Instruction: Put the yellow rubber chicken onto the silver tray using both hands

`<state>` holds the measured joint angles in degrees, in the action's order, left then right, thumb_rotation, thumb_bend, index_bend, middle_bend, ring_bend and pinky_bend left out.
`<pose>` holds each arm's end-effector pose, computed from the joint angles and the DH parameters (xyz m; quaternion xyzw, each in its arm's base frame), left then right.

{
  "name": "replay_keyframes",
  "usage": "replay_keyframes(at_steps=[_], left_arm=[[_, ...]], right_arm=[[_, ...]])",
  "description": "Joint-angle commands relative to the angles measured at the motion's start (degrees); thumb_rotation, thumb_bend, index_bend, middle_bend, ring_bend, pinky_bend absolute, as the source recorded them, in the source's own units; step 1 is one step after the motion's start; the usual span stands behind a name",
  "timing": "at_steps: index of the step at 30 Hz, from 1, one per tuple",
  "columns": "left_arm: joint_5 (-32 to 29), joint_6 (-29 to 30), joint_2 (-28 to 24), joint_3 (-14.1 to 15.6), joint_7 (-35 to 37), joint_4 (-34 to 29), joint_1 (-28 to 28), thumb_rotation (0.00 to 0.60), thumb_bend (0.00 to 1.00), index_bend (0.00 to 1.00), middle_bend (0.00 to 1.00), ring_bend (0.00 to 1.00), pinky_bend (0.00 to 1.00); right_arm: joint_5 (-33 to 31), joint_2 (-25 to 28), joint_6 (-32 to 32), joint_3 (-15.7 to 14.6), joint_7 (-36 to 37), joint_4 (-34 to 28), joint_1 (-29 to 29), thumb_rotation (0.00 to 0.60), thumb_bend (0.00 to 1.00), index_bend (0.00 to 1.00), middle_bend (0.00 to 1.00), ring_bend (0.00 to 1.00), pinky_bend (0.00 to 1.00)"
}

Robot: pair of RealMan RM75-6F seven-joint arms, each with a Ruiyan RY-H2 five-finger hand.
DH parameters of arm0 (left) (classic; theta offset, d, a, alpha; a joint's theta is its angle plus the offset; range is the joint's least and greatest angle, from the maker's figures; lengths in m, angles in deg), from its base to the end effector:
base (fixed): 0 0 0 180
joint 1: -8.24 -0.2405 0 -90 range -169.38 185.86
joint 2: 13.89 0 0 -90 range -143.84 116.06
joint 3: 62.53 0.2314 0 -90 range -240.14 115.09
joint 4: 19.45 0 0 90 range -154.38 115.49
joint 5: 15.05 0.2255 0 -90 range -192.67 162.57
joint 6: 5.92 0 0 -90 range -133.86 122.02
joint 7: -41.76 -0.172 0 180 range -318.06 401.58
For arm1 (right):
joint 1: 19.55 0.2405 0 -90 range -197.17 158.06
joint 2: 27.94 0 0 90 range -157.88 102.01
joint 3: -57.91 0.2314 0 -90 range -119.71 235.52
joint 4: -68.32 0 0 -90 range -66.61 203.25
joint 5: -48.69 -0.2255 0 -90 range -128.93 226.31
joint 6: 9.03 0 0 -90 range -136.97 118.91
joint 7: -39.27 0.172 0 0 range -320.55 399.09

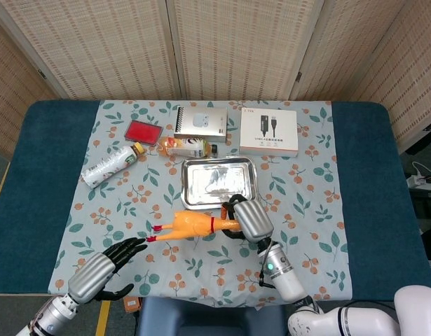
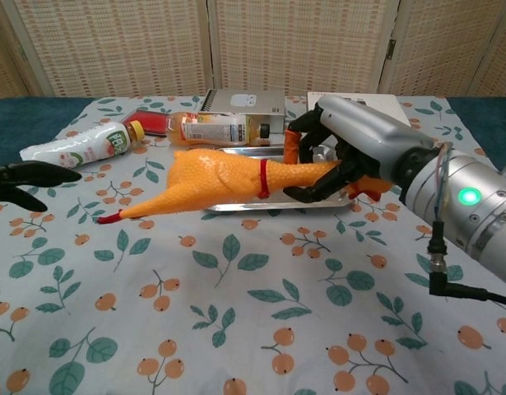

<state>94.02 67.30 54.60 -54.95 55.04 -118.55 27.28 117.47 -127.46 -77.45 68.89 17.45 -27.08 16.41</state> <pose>-0.1770 0.1876 0.0281 -0.7374 -0.4305 -0.4610 0.2415 -0.0556 -0.2901 -0.0584 0.6673 -0.4367 0.4853 0.3585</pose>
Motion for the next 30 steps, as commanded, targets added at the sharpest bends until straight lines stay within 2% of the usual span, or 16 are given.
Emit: replay_keyframes(at_steps=[1,9,19,30], left_arm=[[-5.1,-4.2,5.2,-3.7,-11.5,-2.2,1.9,0.600,0.35,0.00,0.00,0.00,0.14],[-12.5,-7.3,9.9,-8.6,-18.6,-3.3,4.2,0.600,0.36,0.00,0.00,0.00,0.13],[-18.2,-10.9,11.7,-10.6,-21.5,-4.1,6.9,0.600,0.35,0.00,0.00,0.00,0.13],[-26.4,-13.6,16.5,-14.7,-25.5,0.4,10.6,0.600,0.35,0.00,0.00,0.00,0.13]], right_arm=[[-0.1,-1.0,0.2,0.1,-1.2,-0.2,0.4,0.600,0.27,0.97,0.79,0.89,1.00],[-1.8,-3.6,0.4,0.7,-5.6,-0.6,1.6,0.600,0.27,0.97,0.79,0.89,1.00],[-4.2,-7.9,0.0,3.3,-7.9,1.6,3.3,0.600,0.27,0.97,0.79,0.89,1.00],[-5.7,-12.0,-0.6,5.0,-10.7,2.2,5.2,0.600,0.27,0.97,0.79,0.89,1.00]])
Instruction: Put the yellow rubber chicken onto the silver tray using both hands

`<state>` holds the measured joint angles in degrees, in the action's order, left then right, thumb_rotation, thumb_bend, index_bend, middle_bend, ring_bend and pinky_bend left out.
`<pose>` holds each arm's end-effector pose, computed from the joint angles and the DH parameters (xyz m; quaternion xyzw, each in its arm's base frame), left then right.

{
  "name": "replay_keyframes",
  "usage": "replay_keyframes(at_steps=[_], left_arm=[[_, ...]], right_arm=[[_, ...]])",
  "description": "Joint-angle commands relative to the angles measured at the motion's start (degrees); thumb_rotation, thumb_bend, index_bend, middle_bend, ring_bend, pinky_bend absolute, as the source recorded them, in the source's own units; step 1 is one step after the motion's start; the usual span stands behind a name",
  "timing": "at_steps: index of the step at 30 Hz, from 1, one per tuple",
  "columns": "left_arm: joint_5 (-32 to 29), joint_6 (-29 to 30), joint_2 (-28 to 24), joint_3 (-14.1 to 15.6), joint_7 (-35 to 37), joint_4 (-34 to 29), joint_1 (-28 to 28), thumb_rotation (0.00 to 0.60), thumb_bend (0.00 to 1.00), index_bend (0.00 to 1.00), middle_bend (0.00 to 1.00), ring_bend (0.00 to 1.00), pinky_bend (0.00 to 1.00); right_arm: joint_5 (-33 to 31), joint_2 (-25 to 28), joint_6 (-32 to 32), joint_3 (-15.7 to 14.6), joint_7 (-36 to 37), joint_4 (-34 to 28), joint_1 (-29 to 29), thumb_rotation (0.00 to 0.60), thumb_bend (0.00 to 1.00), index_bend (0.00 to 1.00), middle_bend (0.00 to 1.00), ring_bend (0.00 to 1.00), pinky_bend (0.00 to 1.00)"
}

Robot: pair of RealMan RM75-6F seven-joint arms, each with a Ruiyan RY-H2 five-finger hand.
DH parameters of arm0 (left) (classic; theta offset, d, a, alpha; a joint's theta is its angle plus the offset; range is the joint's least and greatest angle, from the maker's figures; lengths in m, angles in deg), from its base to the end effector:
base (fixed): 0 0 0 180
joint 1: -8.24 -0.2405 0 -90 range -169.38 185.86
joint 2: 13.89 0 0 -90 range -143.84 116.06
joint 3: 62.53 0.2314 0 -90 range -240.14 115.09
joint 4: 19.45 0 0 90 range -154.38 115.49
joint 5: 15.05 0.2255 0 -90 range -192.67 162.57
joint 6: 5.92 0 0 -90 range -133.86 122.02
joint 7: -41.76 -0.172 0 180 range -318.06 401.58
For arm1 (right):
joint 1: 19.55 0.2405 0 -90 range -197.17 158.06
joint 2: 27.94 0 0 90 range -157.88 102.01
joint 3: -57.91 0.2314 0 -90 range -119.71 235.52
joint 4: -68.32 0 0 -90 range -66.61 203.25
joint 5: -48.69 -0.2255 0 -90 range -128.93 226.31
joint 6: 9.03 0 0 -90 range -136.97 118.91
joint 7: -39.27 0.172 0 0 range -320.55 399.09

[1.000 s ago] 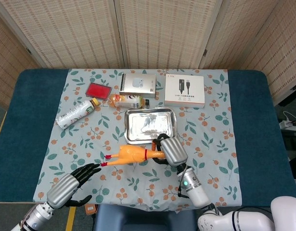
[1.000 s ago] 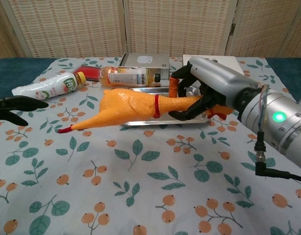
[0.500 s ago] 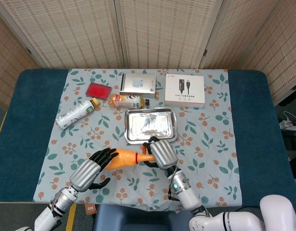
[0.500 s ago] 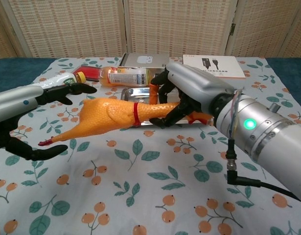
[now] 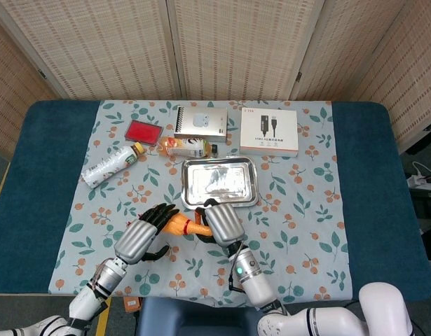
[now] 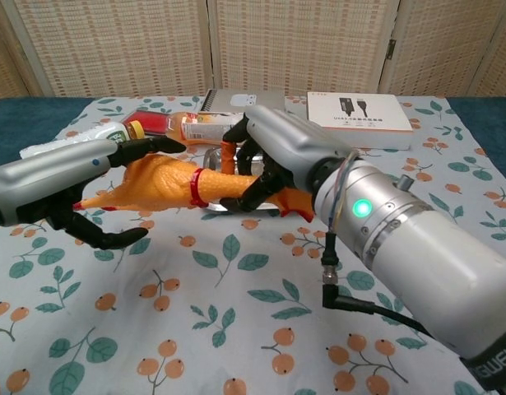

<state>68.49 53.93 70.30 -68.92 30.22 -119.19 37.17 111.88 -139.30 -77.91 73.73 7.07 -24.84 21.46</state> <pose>-0.1080 0.2670 -0.0301 -0.7348 -0.4059 -0.4426 0.3152 0.0064 -0.2821 -0.0887 0.6683 -0.4383 0.4907 0.3470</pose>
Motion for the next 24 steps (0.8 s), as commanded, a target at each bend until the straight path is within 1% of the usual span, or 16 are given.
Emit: replay_keyframes(at_steps=[1,6,9,13,19,20,22,23,24], left_arm=[[-1.3,0.0,1.0,-1.0,-0.8,1.6,0.9,0.600,0.35,0.00,0.00,0.00,0.13],[-2.2,0.7,1.6,-1.8,0.3,3.6,1.5,0.600,0.35,0.00,0.00,0.00,0.13],[-2.8,1.1,1.6,-2.2,1.2,5.2,1.8,0.600,0.35,0.00,0.00,0.00,0.13],[-3.3,0.6,1.3,-1.9,3.2,5.7,2.1,0.600,0.34,0.00,0.00,0.00,0.13],[-3.0,0.9,1.5,-1.7,3.6,6.2,2.5,0.600,0.34,0.00,0.00,0.00,0.14],[-3.0,0.8,1.5,-1.6,3.7,6.1,2.6,0.600,0.34,0.00,0.00,0.00,0.15],[-3.4,0.0,1.3,-1.2,4.3,5.5,2.9,0.600,0.35,0.01,0.01,0.01,0.21],[-3.7,-0.8,1.2,-0.9,4.7,5.0,3.1,0.600,0.35,0.05,0.03,0.03,0.26],[-4.1,-1.4,1.2,-0.9,5.4,4.6,3.3,0.600,0.35,0.12,0.09,0.09,0.32]], right_arm=[[-0.2,-0.2,-0.2,0.2,-0.5,-0.1,0.2,0.600,0.27,0.97,0.79,0.89,1.00],[-0.5,-0.1,-0.2,0.0,-1.2,-0.2,0.2,0.600,0.27,0.97,0.79,0.89,1.00],[-0.5,0.1,-0.3,-0.6,-1.6,-0.2,0.1,0.600,0.27,0.97,0.79,0.89,1.00],[-0.8,-0.2,0.0,-0.6,-1.4,0.2,0.2,0.600,0.27,0.97,0.79,0.89,1.00],[-0.7,-0.9,0.3,-0.5,-1.7,0.7,0.7,0.600,0.27,0.97,0.79,0.89,1.00],[-0.6,-1.0,0.3,-0.4,-1.7,0.8,0.8,0.600,0.27,0.97,0.79,0.89,1.00],[-0.3,-1.5,0.2,-0.1,-1.7,1.3,1.2,0.600,0.27,0.97,0.79,0.89,1.00],[-0.2,-1.8,0.2,0.4,-1.7,1.4,1.5,0.600,0.27,0.97,0.79,0.89,1.00],[-0.3,-2.0,0.1,1.0,-1.8,1.4,1.8,0.600,0.27,0.97,0.79,0.89,1.00]])
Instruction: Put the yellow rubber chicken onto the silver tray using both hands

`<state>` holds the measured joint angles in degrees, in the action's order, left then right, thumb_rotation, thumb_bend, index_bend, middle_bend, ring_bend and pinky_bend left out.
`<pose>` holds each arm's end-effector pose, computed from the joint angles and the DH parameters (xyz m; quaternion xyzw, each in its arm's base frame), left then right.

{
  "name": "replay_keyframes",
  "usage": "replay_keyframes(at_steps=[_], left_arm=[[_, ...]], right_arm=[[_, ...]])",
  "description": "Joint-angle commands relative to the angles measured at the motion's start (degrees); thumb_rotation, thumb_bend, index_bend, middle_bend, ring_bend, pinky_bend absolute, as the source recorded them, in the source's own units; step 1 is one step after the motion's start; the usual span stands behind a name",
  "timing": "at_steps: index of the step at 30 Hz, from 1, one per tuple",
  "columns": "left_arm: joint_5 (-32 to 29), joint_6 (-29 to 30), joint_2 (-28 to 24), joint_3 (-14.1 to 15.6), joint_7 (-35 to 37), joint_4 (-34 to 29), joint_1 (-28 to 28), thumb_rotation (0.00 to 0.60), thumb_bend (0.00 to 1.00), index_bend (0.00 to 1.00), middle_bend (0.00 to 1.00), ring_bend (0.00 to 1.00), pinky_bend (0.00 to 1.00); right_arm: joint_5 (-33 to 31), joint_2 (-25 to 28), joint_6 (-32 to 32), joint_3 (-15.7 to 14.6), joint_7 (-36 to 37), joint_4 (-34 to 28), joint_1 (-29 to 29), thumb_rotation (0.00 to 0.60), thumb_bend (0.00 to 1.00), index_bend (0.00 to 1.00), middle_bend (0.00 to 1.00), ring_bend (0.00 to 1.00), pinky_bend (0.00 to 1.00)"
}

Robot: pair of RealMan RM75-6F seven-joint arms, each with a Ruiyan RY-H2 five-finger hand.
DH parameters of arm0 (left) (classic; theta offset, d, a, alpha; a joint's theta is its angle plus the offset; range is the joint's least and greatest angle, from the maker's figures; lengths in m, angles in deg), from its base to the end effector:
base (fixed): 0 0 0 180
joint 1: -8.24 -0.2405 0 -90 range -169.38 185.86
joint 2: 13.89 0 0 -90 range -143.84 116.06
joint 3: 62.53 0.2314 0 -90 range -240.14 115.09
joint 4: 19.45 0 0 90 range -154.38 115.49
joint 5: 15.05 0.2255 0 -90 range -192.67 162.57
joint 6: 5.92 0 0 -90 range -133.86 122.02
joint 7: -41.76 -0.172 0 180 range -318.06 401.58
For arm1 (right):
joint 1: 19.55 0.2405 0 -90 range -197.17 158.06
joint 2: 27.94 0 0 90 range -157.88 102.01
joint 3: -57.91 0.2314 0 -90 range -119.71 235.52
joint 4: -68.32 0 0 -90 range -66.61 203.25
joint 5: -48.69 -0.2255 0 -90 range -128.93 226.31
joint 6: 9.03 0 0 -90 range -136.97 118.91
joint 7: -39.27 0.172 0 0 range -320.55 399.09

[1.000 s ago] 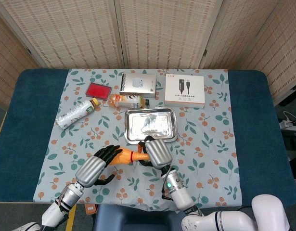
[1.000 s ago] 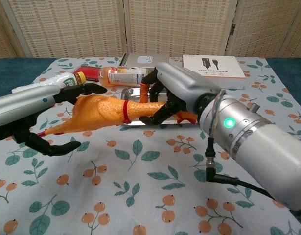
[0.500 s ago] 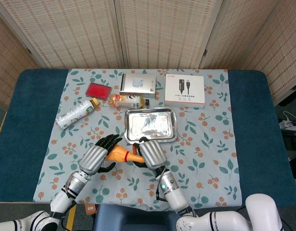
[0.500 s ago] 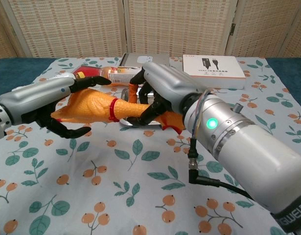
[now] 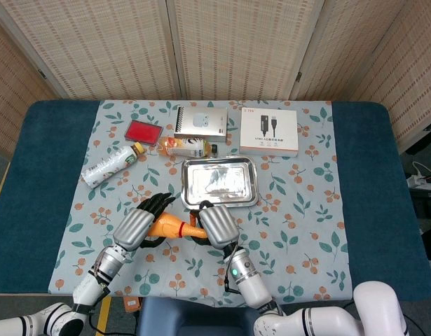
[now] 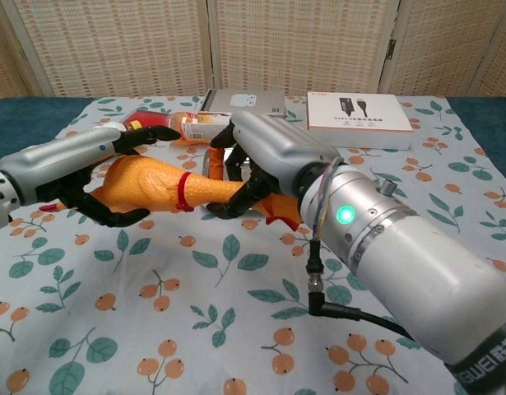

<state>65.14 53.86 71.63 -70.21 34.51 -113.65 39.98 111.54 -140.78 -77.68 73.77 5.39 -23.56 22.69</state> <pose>-0.1192 0.2936 -0.0311 -0.7175 -0.4212 -0.4454 0.3307 0.0133 -0.2803 -0.0955 0.6789 -0.4270 0.4859 0.3474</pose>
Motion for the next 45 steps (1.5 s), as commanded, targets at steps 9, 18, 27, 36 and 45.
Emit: replay_keyframes(at_steps=[9,18,27,36,45], left_arm=[[-2.0,2.0,2.9,-0.4,1.7,0.0,0.0,0.600,0.70,0.76,0.70,0.67,0.88],[-0.2,5.6,4.8,0.1,-2.0,1.6,-0.2,0.600,0.86,0.84,0.76,0.79,1.00],[-0.8,4.4,3.7,0.0,-1.8,1.8,0.5,0.600,0.85,0.85,0.76,0.80,1.00],[1.3,3.6,2.9,1.1,3.6,2.8,1.0,0.600,0.66,0.61,0.58,0.49,0.65],[0.7,-2.7,-1.8,1.5,14.1,-1.1,2.9,0.600,0.35,0.00,0.00,0.00,0.04]], right_arm=[[-0.5,0.3,-0.8,1.4,-0.6,-1.3,0.4,0.600,0.27,0.97,0.79,0.89,1.00],[-1.0,1.2,-0.8,1.1,-0.8,-2.7,0.2,0.600,0.27,0.97,0.79,0.89,1.00],[-1.3,1.7,-1.2,1.0,-1.0,-3.4,0.1,0.600,0.27,0.97,0.79,0.89,1.00],[-1.4,2.0,-1.2,0.9,-0.6,-3.1,0.2,0.600,0.27,0.97,0.79,0.89,1.00],[-1.6,2.2,-1.5,0.7,-1.0,-3.1,0.1,0.600,0.27,0.97,0.79,0.89,1.00]])
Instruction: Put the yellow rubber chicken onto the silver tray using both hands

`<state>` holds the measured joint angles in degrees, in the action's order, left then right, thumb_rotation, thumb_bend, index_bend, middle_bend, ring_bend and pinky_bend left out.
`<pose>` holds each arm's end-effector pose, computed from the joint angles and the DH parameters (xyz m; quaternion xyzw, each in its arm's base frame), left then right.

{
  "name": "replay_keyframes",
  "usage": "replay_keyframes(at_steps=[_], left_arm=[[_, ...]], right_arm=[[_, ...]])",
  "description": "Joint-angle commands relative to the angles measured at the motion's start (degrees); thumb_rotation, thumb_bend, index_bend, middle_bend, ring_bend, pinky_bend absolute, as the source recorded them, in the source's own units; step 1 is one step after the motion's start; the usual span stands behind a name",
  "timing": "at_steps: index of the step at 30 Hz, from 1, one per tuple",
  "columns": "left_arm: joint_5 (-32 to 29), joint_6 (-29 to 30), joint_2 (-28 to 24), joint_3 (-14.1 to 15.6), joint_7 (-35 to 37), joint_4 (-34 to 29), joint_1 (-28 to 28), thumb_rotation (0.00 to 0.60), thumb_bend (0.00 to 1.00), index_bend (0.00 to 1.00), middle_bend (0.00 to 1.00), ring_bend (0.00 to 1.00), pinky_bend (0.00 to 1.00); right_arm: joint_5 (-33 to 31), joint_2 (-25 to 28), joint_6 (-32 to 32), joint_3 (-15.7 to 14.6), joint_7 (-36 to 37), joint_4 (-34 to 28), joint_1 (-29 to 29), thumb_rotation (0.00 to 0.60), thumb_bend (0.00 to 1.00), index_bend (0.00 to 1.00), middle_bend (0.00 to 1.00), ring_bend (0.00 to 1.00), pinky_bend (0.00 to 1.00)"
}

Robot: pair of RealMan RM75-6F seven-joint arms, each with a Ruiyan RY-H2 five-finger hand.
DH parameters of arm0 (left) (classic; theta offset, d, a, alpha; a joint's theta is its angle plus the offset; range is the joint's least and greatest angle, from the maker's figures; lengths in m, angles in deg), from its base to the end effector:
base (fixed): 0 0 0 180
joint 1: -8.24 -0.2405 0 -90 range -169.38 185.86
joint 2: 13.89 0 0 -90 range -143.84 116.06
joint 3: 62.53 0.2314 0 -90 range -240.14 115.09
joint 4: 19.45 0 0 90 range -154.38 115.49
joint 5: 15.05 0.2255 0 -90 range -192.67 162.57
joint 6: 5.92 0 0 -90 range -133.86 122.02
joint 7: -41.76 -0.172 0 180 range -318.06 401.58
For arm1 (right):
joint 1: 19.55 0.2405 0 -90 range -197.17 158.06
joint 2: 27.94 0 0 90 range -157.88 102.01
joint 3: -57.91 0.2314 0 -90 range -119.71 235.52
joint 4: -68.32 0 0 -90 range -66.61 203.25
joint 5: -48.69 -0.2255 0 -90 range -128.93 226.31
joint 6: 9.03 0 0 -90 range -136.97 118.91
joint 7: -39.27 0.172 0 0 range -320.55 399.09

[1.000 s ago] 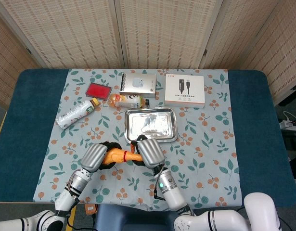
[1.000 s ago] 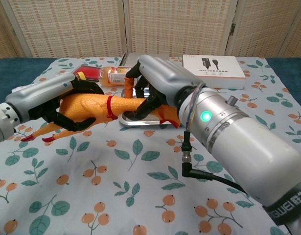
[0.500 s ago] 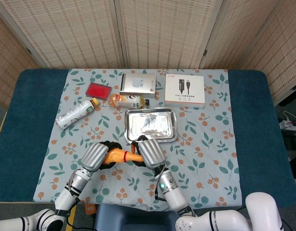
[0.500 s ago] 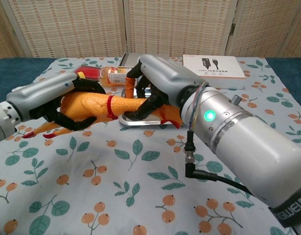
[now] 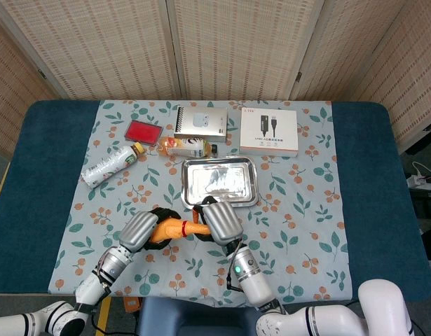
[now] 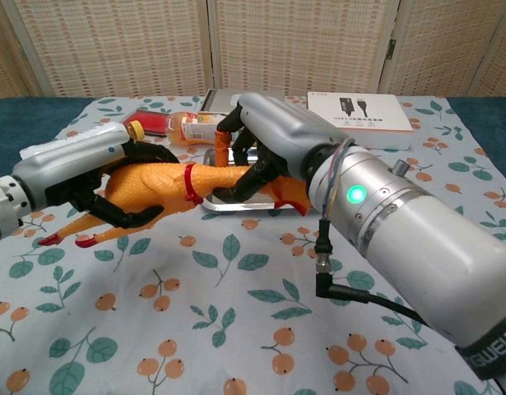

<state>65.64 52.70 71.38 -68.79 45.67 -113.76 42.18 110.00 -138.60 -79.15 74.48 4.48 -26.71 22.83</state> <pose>-0.1121 0.2906 -0.0377 -0.6952 -0.4788 -0.4643 0.2683 0.0130 -0.2841 -0.0816 0.6690 -0.4314 0.4898 0.3555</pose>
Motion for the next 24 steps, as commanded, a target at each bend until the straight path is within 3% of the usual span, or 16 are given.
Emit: replay_keyframes(at_steps=[1,7,14,17,19,21,23,24], left_arm=[[0.6,-1.2,-1.6,0.1,4.0,-0.8,0.7,0.600,0.33,0.00,0.00,0.00,0.03],[0.5,-2.4,-2.4,0.3,7.7,-1.1,1.1,0.600,0.30,0.00,0.00,0.00,0.02],[0.2,-3.4,-3.1,0.8,7.3,-1.9,1.7,0.600,0.30,0.00,0.00,0.00,0.02],[-0.7,-3.5,-3.3,0.8,5.8,-2.0,1.7,0.600,0.32,0.00,0.00,0.00,0.07],[-1.8,-2.5,-2.7,0.4,4.6,-1.9,1.4,0.600,0.36,0.01,0.00,0.00,0.16],[-3.0,-0.4,-1.5,-0.4,3.3,-1.6,0.6,0.600,0.42,0.12,0.06,0.08,0.33],[-4.7,2.5,0.4,-1.5,2.0,-1.5,-0.4,0.600,0.51,0.38,0.27,0.29,0.54],[-5.2,3.8,1.3,-2.0,1.3,-1.4,-0.8,0.600,0.60,0.56,0.46,0.45,0.69]], right_arm=[[-0.2,0.0,0.0,0.0,-0.1,0.0,0.0,0.600,0.27,0.97,0.79,0.89,1.00],[-0.2,0.1,-0.3,-0.1,-0.4,-0.4,0.1,0.600,0.27,0.97,0.79,0.89,1.00],[-0.5,0.1,-0.4,-0.1,-0.6,-0.8,0.1,0.600,0.27,0.97,0.79,0.89,1.00],[-0.4,0.2,-0.4,-0.1,-0.5,-1.1,0.1,0.600,0.27,0.97,0.79,0.89,1.00],[-0.3,0.3,-0.5,0.0,-0.3,-1.4,0.1,0.600,0.27,0.97,0.79,0.89,1.00],[-0.4,0.5,-0.5,0.1,0.0,-1.8,0.0,0.600,0.27,0.97,0.79,0.89,1.00],[-0.6,0.8,-0.4,0.3,0.3,-2.2,-0.1,0.600,0.27,0.97,0.79,0.89,1.00],[-0.7,0.9,-0.4,0.3,0.4,-2.3,-0.1,0.600,0.27,0.97,0.79,0.89,1.00]])
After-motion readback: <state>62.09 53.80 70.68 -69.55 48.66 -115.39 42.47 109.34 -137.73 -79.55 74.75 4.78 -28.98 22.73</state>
